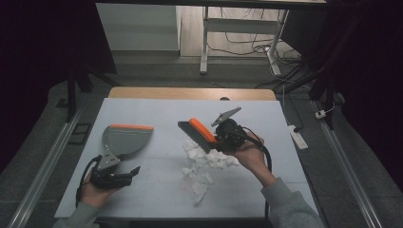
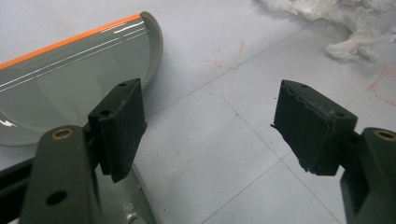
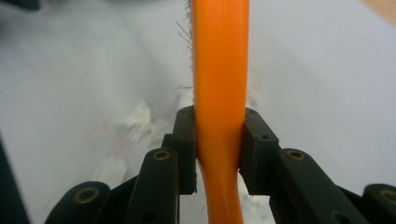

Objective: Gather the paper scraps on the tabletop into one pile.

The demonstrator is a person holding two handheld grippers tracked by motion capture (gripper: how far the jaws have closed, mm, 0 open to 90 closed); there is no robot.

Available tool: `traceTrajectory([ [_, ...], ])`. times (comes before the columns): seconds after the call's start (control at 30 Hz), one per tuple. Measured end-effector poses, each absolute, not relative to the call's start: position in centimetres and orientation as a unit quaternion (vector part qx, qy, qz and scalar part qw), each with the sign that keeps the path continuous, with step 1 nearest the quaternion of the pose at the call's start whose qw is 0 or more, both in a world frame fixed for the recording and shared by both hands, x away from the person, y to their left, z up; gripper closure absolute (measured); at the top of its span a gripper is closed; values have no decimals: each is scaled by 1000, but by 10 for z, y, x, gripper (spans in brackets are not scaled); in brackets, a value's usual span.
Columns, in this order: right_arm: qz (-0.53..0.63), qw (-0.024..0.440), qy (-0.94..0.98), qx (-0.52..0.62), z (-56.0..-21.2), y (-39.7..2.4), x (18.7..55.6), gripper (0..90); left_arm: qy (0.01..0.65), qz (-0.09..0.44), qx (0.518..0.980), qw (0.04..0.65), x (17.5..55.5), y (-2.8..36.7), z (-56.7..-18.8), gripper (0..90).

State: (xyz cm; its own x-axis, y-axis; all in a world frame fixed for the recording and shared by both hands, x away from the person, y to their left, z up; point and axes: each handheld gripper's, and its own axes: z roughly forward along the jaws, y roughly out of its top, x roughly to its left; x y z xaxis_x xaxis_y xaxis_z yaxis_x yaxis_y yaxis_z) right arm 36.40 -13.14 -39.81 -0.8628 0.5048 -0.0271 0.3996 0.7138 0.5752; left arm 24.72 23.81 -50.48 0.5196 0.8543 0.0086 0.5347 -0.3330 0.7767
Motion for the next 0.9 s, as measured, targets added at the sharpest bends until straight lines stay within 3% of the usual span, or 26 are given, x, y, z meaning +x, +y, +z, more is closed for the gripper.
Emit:
traceTrajectory([
  [0.17,271,59,936,216,-413,-124,347,704,439,213,790,371,248,236,-505,258],
  [0.47,241,-4,958,153,-457,-65,333,704,439,214,791,370,247,236,-506,259],
  [0.57,238,0,958,161,-463,-59,341,704,439,213,791,370,247,237,-506,258],
  [0.63,218,30,961,170,-464,-63,351,704,437,213,791,370,247,236,-506,258],
  [0.73,218,23,953,207,-465,-78,369,703,435,212,793,369,247,235,-506,258],
  [0.9,225,58,945,229,-452,-100,374,704,437,210,793,369,247,236,-507,258],
])
